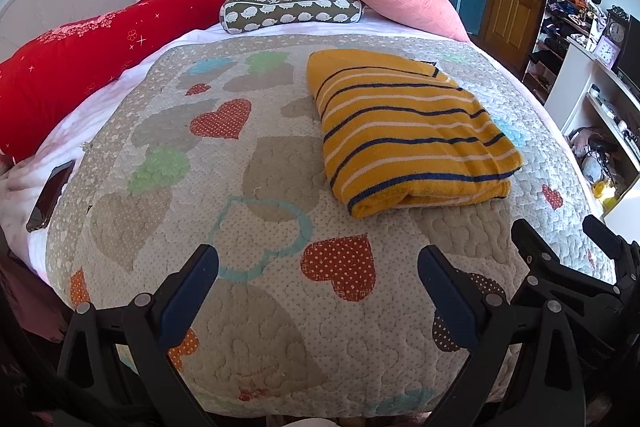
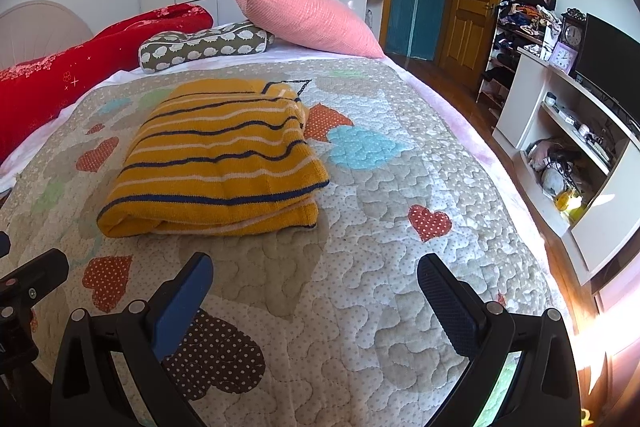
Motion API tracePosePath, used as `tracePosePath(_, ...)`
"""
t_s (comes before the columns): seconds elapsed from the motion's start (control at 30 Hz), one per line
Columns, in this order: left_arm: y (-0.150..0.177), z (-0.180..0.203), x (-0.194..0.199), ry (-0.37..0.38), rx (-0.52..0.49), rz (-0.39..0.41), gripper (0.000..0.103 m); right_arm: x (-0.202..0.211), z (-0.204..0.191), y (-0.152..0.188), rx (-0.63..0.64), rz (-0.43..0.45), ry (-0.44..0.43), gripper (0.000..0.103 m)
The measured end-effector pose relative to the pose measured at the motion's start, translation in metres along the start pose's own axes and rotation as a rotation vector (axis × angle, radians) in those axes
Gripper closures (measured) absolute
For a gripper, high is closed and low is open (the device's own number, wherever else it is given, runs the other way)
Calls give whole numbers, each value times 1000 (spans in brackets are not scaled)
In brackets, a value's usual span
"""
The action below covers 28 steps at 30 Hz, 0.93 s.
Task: Fold small clothes
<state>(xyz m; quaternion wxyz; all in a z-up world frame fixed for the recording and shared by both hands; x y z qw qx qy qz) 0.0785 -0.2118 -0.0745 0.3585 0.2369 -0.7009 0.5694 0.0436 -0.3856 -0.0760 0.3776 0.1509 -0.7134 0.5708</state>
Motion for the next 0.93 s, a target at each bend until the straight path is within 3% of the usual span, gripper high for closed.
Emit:
tracePosePath(0.6,7,-10,-13,-1,26,-28,4,11,-10,-7,21,52,4,0)
tracePosePath(0.77,14,-4,-22,47,6,-59,4,4,-15,-3,25,21,-19,0)
tracePosePath(0.93,14,-7,-24,26,6,-58,4,1,-21,2,38,-4,-31,0)
Point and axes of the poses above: each gripper's, at about its wrist camera, not at the fingertips, and x roughly against the way its jaws point, z to its right, y to its underside, the point moved 10 cm from there along -x, roughly the way its jaws point, and after that the axes turned 7 degrees about -x, right-handed, at the moved point
